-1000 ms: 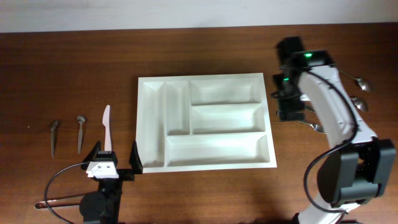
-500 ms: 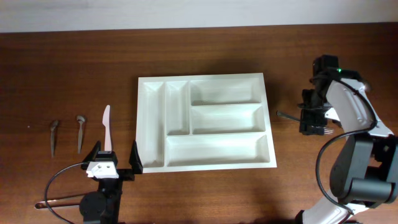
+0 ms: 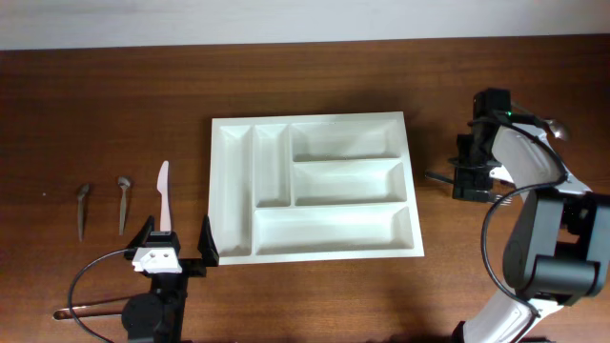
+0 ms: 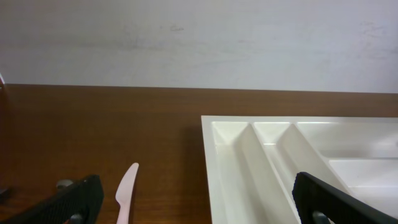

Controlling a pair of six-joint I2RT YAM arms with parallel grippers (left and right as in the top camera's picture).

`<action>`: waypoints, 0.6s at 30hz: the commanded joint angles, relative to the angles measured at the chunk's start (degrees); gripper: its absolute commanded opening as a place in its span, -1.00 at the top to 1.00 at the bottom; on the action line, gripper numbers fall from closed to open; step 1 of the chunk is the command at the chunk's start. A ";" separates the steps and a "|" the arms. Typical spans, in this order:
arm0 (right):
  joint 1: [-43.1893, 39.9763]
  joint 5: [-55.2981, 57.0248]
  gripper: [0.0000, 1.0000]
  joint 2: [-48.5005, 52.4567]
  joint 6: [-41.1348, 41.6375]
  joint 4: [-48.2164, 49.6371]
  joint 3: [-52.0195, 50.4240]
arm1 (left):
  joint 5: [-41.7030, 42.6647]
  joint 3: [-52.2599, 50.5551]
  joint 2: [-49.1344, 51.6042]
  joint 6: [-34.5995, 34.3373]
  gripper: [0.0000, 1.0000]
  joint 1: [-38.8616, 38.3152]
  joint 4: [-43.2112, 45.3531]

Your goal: Pack container

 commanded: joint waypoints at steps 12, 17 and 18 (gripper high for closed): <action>0.11 -1.73 -0.94 1.79 -0.52 1.22 -0.39 | -0.61 -0.28 -0.44 -0.37 -0.99 0.35 -0.22; 0.11 -2.32 -0.91 2.56 -0.52 0.72 -0.39 | -0.61 -0.28 -0.44 -0.37 -0.99 0.35 -0.22; 0.11 -2.23 -0.92 2.69 -0.52 0.57 -0.39 | -0.61 -0.28 -0.44 -0.37 -0.99 0.35 -0.22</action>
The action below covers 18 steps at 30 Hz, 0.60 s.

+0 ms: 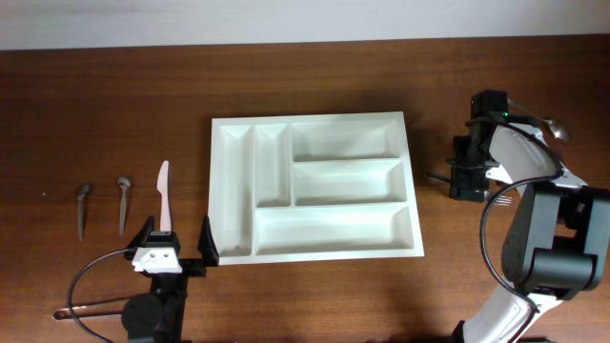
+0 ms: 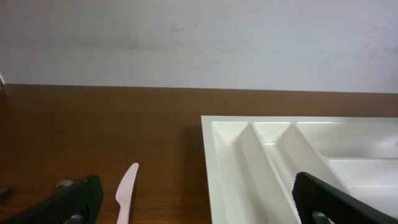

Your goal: Pack container

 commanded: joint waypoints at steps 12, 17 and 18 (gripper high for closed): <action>0.11 -0.31 -0.92 4.07 -0.24 -1.64 -0.37 | -0.61 -0.28 -0.44 -0.35 -0.99 0.35 -0.22; 0.11 -0.52 -0.92 4.90 -0.24 -1.57 -0.35 | -0.61 -0.28 -0.44 -0.35 -0.99 0.35 -0.22; 0.09 -0.72 -0.92 5.05 -0.24 -1.57 -0.35 | -0.61 -0.28 -0.44 -0.35 -0.99 0.35 -0.22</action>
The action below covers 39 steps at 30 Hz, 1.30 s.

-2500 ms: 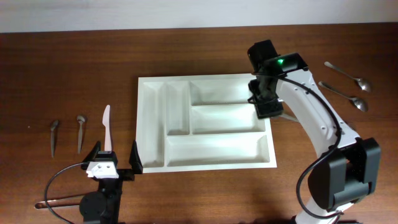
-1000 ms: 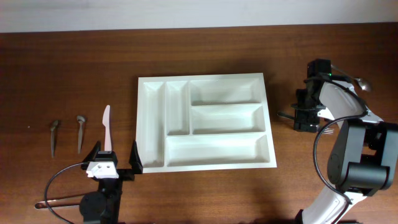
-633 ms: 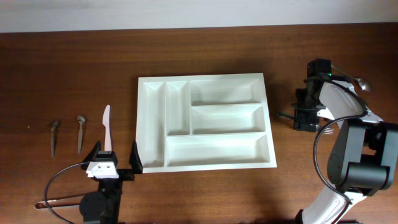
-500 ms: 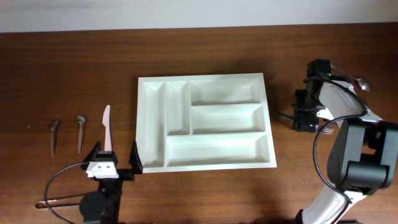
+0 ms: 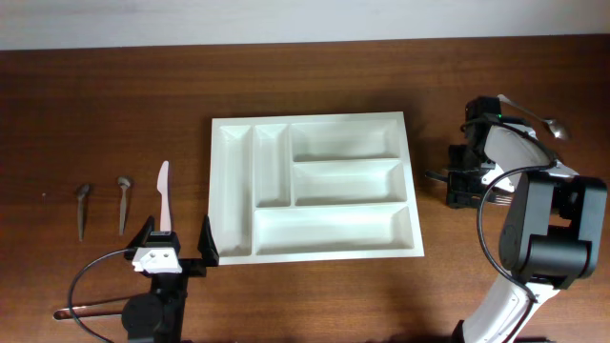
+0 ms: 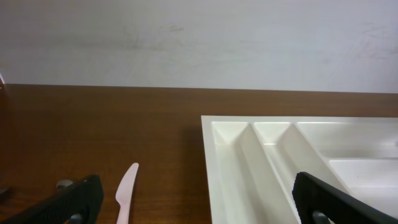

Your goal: Pack container

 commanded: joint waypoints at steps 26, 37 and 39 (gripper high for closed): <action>-4.35 -0.11 0.63 3.19 -2.05 -2.60 -0.37 | -0.61 -0.28 -0.44 -0.35 -0.99 0.35 -0.22; -4.28 0.39 0.92 3.19 -6.10 -2.86 2.01 | -0.61 -0.28 -0.44 -0.35 -0.99 0.35 -0.22; -4.22 0.35 0.92 3.06 -8.59 -3.32 4.35 | -0.61 -0.28 -0.44 -0.35 -0.99 0.35 -0.22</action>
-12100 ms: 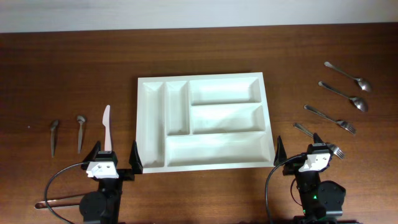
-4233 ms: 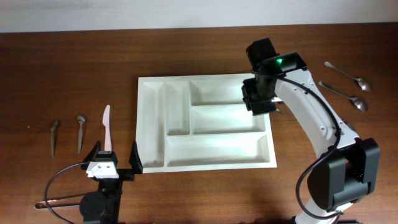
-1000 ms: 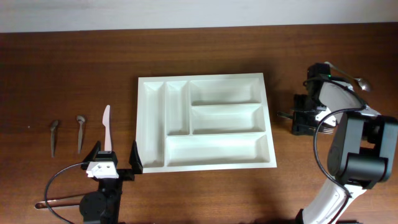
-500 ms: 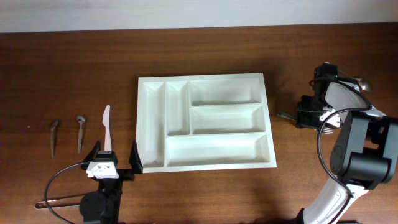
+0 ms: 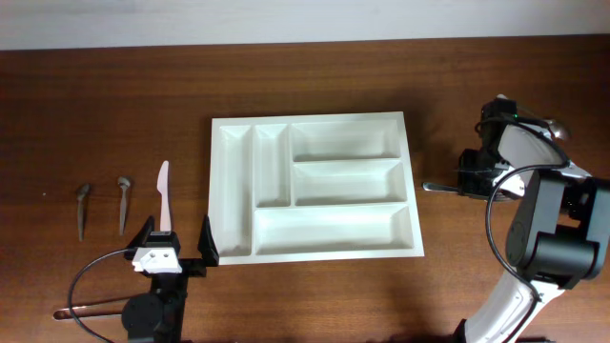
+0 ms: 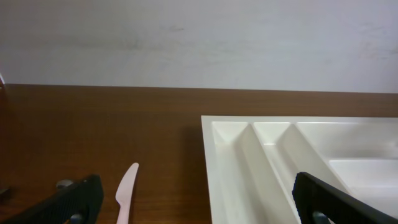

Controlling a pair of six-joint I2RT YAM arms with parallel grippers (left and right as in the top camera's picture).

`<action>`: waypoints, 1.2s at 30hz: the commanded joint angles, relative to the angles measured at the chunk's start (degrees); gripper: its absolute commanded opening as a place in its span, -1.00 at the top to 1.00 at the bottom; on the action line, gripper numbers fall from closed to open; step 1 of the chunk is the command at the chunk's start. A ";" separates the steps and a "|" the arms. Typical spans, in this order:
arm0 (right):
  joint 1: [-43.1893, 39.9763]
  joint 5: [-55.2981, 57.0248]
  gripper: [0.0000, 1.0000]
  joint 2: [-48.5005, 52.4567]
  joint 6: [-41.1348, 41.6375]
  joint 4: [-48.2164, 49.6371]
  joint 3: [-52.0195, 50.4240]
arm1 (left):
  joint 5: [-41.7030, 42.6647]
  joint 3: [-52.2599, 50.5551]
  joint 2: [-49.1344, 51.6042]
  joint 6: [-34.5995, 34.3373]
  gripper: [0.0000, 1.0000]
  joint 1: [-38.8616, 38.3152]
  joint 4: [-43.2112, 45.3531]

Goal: Pack container
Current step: 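Lift the fork and carry it over the tray's middle compartment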

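The white divided tray (image 5: 412,191) lies mid-table, its compartments bare; its left end (image 6: 231,174) shows in the left wrist view. A pale plastic knife (image 5: 164,193) (image 6: 126,193) lies to the tray's left. My left gripper (image 5: 176,250) (image 6: 199,214) hangs open over the knife's near end, nothing between its fingers (image 6: 74,199). To the right of the tray, my right gripper (image 5: 474,179) is down at the table, astride a thin metal utensil (image 5: 438,187) whose handle sticks out towards the tray. It looks shut on it.
Two small dark spoons (image 5: 82,208) (image 5: 123,200) lie at the far left. Another spoon (image 5: 554,130) lies at the far right behind the right arm. A cable loops by the left arm's base (image 5: 91,272). The pale wall (image 6: 199,43) rises behind the table.
My right gripper has turned and shifted slightly right. The metal utensil's handle now lies level, a little nearer the front than before. The left arm has not moved.
The left gripper stayed open by the knife throughout. The right gripper stood over the metal utensil right of the tray, edged towards the front over the following moments, and now sits astride it with the handle swung level.
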 commanded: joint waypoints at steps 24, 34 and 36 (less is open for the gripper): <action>22.14 -7.78 0.92 0.66 1.79 -23.61 28.83 | -0.61 -0.28 -0.44 -0.35 -0.98 0.33 -0.22; 31.15 -7.74 0.87 0.90 8.13 -26.21 27.28 | -0.61 -0.28 -0.44 -0.35 -0.99 0.33 -0.22; 32.50 -7.74 0.86 0.94 10.03 -25.09 25.92 | -0.61 -0.28 -0.44 -0.35 -0.99 0.33 -0.22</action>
